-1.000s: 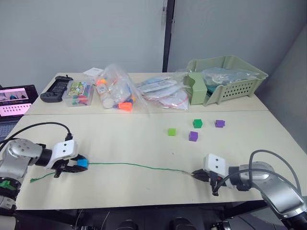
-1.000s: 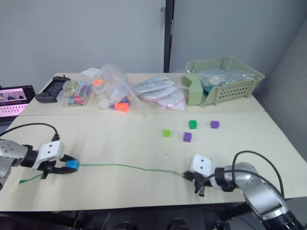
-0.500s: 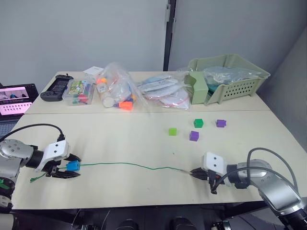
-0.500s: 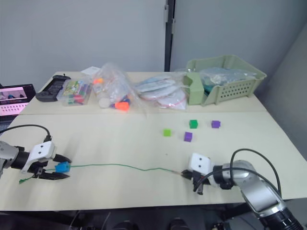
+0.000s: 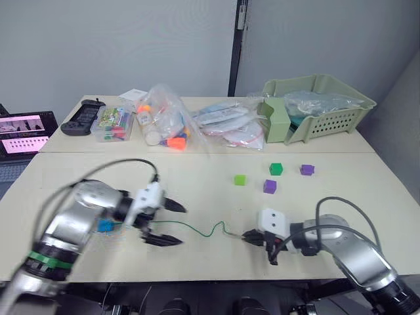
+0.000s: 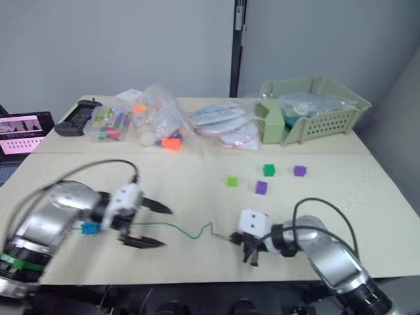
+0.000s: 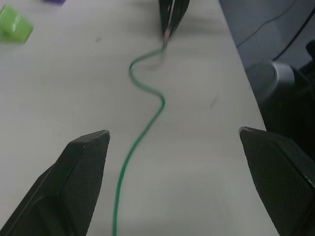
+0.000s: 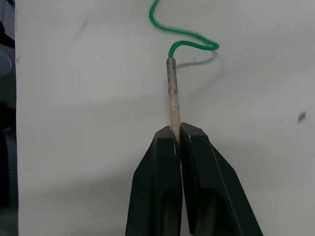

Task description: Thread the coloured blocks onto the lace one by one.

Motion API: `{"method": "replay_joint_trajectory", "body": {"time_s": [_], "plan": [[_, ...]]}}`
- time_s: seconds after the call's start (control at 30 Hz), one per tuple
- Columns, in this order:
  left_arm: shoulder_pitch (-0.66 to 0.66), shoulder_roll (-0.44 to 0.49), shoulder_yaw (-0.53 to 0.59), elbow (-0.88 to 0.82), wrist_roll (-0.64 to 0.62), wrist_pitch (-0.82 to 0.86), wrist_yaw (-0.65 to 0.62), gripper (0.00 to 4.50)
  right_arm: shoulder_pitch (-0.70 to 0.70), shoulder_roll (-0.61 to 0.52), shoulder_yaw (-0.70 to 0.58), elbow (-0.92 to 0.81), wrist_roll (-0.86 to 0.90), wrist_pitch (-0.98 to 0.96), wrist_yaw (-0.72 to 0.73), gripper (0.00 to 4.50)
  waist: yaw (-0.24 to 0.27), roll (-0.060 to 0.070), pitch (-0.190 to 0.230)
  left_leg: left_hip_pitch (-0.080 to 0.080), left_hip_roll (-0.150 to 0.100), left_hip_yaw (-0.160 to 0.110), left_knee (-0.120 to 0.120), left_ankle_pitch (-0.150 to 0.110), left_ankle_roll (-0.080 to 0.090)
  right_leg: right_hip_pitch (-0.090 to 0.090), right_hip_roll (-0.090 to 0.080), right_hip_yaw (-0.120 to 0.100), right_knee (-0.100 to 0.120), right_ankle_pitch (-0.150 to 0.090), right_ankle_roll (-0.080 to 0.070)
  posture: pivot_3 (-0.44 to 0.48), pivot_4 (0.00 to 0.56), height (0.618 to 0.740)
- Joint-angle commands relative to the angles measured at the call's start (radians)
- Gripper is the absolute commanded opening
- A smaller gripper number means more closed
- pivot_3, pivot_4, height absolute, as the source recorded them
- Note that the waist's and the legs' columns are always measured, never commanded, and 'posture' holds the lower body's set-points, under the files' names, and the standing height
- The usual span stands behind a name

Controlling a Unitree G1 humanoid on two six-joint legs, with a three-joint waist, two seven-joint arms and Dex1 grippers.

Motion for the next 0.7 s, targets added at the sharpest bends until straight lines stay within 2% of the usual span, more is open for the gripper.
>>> {"method": "replay_joint_trajectory", "body": {"time_s": [0.03,0.13,0.2,0.53,0.7], "plan": [[-0.011,-0.113,-0.053,0.001,0.059,-0.085,0.110,4.43,-0.044,0.006,0.027,-0.040,-0.026,0.031,-0.012,0.00,0.001,0.000,0.000,0.000,0.000,0.000,0.000,0.000,0.000,0.000,0.000,0.000,0.000,0.000,0.000,0.000,0.150,0.740],[-0.029,-0.223,-0.110,0.078,0.129,-0.169,0.179,4.43,-0.065,0.013,0.042,-0.039,-0.029,0.054,-0.018,0.00,0.005,0.000,0.000,0.000,-0.001,-0.002,0.000,0.000,0.000,0.000,-0.001,0.000,0.000,0.000,0.000,0.000,0.150,0.740],[-0.046,-0.264,-0.126,0.127,0.153,-0.209,0.197,4.43,-0.072,0.011,0.048,-0.039,-0.034,0.062,-0.019,0.00,0.005,0.000,0.000,0.000,-0.002,-0.003,0.000,0.000,0.000,0.001,-0.001,0.000,-0.001,0.000,0.000,0.000,0.150,0.740],[-0.101,-0.272,-0.154,0.211,0.198,-0.269,0.172,4.43,-0.082,0.005,0.043,-0.053,-0.026,0.089,-0.017,0.00,0.001,0.000,0.000,0.000,-0.005,-0.008,0.000,0.000,0.000,0.001,-0.001,0.000,0.000,0.000,0.000,0.000,0.150,0.740],[-0.112,-0.289,-0.173,0.215,0.215,-0.261,0.180,2.96,-0.086,0.009,0.044,-0.054,-0.025,0.093,-0.017,0.00,0.003,0.000,0.000,0.000,-0.006,-0.009,0.000,0.000,0.000,0.001,-0.002,-0.001,0.000,0.000,0.000,0.000,0.150,0.740]]}}
